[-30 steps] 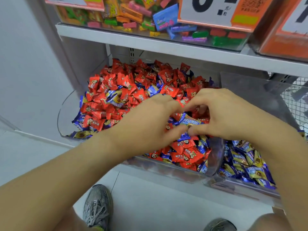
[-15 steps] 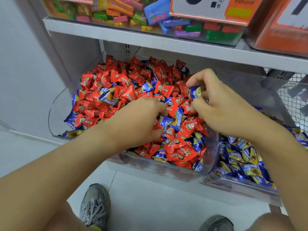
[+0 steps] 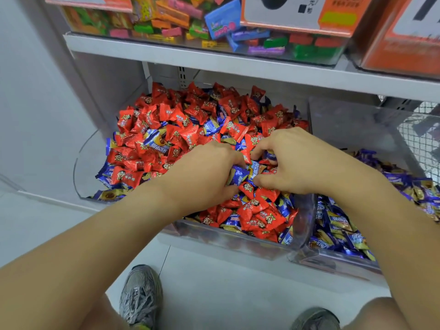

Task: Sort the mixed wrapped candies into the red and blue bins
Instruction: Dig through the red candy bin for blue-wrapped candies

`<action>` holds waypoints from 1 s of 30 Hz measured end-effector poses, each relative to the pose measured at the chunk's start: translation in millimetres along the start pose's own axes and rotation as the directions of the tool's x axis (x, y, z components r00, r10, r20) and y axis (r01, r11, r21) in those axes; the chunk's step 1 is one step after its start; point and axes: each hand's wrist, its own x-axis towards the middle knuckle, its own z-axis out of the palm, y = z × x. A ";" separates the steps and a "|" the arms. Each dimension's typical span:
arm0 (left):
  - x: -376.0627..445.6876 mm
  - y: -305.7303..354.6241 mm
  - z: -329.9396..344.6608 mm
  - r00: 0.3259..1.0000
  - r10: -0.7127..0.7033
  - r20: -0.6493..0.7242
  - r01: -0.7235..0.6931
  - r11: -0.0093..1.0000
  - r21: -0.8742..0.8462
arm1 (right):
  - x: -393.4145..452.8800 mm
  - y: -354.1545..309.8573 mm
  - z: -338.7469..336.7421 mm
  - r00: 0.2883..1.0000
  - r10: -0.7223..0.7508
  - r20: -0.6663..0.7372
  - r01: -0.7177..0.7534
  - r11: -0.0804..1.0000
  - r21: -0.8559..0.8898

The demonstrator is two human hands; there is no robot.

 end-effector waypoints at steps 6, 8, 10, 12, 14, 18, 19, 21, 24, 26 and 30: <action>-3.8 -6.3 -8.5 0.997 -0.058 -0.047 0.048 0.978 -0.204 | -1.7 1.5 -1.4 1.000 0.006 -0.029 -0.003 0.996 0.085; -5.8 -8.7 -12.9 0.990 -0.101 -0.094 0.073 0.960 -0.271 | -2.3 2.2 0.4 0.999 -0.001 -0.048 0.005 0.996 0.084; -5.6 -10.0 -15.2 0.980 -0.155 -0.126 0.105 0.936 -0.337 | -1.6 2.7 3.5 0.998 0.003 -0.063 0.002 0.997 0.077; -3.8 -9.6 -15.2 0.975 -0.185 -0.125 0.120 0.906 -0.406 | -0.9 1.1 4.1 0.999 0.018 -0.044 -0.015 0.998 0.066; -2.5 -6.6 -14.9 0.974 -0.191 -0.123 0.118 0.888 -0.445 | 0.8 -0.9 3.8 1.000 0.025 0.002 -0.025 1.000 0.000; 1.1 1.7 -15.8 0.963 -0.229 -0.142 0.125 0.847 -0.518 | 2.6 -2.0 3.4 0.999 0.016 0.035 -0.015 1.000 -0.028; 2.4 3.6 -15.9 0.956 -0.247 -0.157 0.130 0.839 -0.528 | 2.4 -0.3 3.9 1.000 0.010 0.028 -0.010 1.000 0.002; 5.1 5.6 -14.8 0.944 -0.273 -0.187 0.147 0.852 -0.502 | 1.6 3.8 4.9 1.000 0.013 0.024 -0.013 1.000 0.027; 6.7 8.6 -14.4 0.934 -0.286 -0.213 0.169 0.880 -0.443 | 0.0 8.0 4.4 1.000 0.012 0.003 -0.012 0.997 0.075; 7.6 10.3 -14.9 0.931 -0.288 -0.224 0.174 0.890 -0.421 | -1.2 10.6 2.9 0.999 -0.004 -0.047 0.011 0.989 0.149; 11.3 4.3 -12.4 0.945 -0.265 -0.192 0.181 0.912 -0.368 | -5.3 14.0 -4.3 0.994 0.032 -0.104 0.005 0.942 0.335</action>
